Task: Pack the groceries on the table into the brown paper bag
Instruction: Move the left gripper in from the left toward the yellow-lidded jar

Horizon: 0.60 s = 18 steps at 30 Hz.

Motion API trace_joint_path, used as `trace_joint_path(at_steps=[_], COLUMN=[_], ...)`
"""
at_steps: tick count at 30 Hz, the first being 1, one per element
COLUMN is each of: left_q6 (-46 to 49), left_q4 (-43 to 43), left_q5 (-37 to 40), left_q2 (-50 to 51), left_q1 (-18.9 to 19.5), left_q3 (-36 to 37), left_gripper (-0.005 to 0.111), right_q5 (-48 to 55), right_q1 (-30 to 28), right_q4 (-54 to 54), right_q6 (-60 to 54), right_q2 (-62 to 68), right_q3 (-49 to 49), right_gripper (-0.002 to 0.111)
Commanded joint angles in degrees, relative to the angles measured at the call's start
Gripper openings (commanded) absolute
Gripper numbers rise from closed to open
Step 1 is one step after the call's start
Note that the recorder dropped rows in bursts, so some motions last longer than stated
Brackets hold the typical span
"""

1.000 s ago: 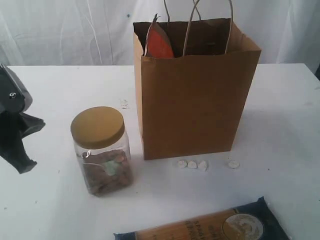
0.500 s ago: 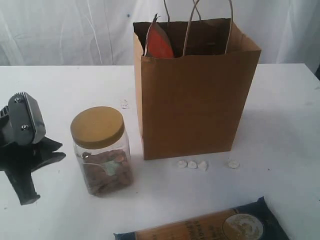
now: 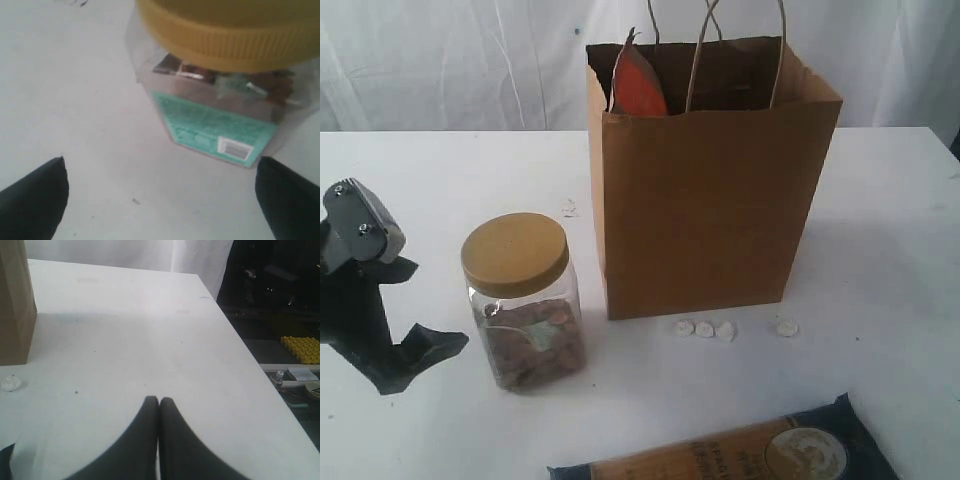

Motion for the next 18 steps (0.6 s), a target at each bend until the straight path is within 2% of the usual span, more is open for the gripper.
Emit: trace_joint_path(at_steps=[1, 7, 12, 18], left_q6=[3.28, 19.51, 21.94, 26.94], left_q4=[-0.73, 0.34, -0.57, -5.08], left_q5=[-3.67, 1.02, -5.96, -10.98], left_q2=[-0.05, -0.05, 1.41, 8.43], left_q1=[0.13, 0.13, 0.13, 0.18], left_q3=[0.46, 2.52, 2.71, 2.22], left_gripper=[0.105, 0.105, 0.105, 0.105], right_q5=[-0.6, -0.6, -0.6, -0.6], right_q1=[-0.06, -0.06, -0.06, -0.06], right_q4=[-0.51, -0.51, -0.51, -0.51], right_q6=[0.22, 0.22, 0.22, 0.22], right_q2=[-0.32, -0.32, -0.32, -0.32], right_q3=[0.07, 0.07, 0.07, 0.07], right_gripper=[0.0, 0.0, 0.0, 0.0])
